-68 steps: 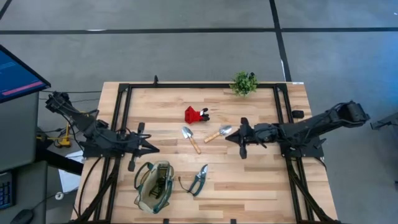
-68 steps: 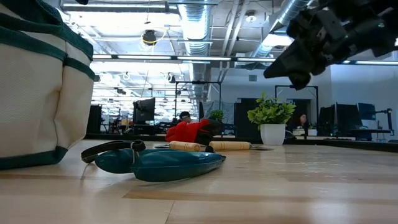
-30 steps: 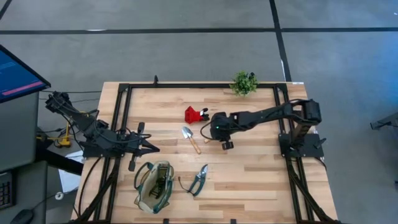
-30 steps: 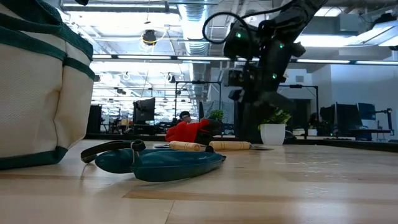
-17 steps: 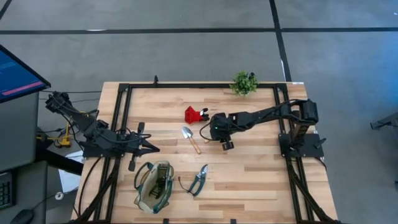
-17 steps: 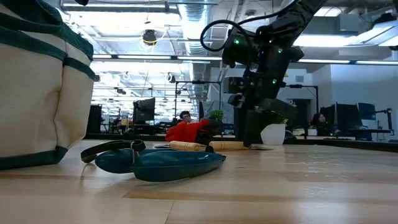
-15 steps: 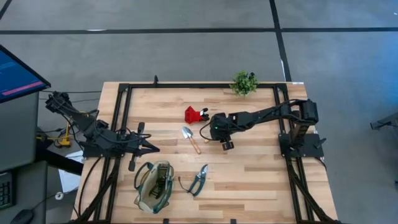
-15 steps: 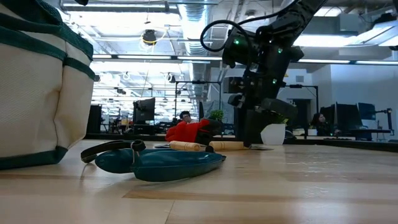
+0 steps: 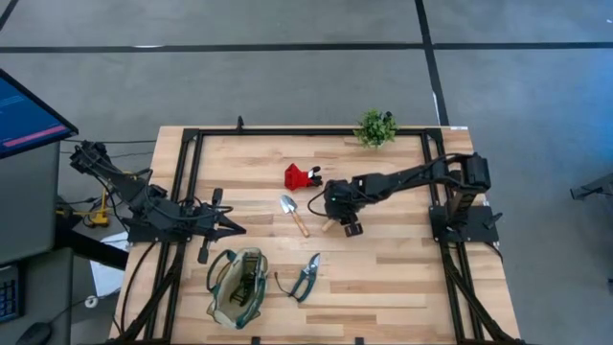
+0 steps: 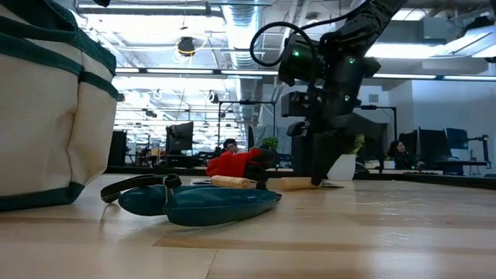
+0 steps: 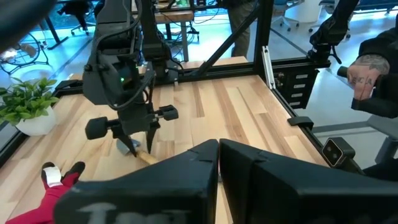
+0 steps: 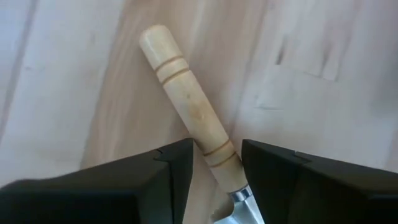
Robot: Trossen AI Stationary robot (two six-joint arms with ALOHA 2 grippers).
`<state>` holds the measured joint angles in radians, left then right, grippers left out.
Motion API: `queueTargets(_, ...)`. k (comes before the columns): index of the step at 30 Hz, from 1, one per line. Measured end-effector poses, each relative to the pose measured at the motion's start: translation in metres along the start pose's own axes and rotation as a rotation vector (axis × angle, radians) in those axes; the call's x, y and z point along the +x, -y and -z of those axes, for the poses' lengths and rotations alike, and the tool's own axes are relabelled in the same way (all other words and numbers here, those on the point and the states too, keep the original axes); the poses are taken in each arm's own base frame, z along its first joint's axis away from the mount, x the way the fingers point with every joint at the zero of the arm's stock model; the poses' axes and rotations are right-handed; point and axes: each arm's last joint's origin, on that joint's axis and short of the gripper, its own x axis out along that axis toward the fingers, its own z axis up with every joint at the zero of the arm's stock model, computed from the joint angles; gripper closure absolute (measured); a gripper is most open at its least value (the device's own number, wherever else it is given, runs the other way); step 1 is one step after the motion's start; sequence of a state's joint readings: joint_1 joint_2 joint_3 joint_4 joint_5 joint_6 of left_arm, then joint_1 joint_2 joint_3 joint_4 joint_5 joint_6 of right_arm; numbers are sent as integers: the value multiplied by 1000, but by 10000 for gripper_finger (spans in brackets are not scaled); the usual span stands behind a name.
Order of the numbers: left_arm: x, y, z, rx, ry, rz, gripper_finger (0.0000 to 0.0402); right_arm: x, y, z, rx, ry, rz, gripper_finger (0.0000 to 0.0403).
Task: Pick & Place Garden tools in Gardening bag
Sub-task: Put the right brown trowel into the green gardening bag
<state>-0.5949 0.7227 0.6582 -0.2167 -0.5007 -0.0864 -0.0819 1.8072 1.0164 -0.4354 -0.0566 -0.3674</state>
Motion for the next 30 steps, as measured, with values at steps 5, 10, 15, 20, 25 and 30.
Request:
queueTargets(5,0,0,0,0,0,0,399,1,-11,-4,-12,9,-34,279)
queueTargets(10,0,0,0,0,0,0,399,1,-24,-8,10,18,-77,281)
queueTargets(15,0,0,0,0,0,0,399,1,-34,-10,-15,16,-88,280)
queueTargets(20,0,0,0,-1,0,0,399,1,-36,-11,25,14,-90,280)
queueTargets(25,0,0,0,-1,0,0,399,5,-36,-10,43,-2,-92,280)
queueTargets(30,0,0,0,-1,0,0,399,12,-35,-10,49,-13,-94,281)
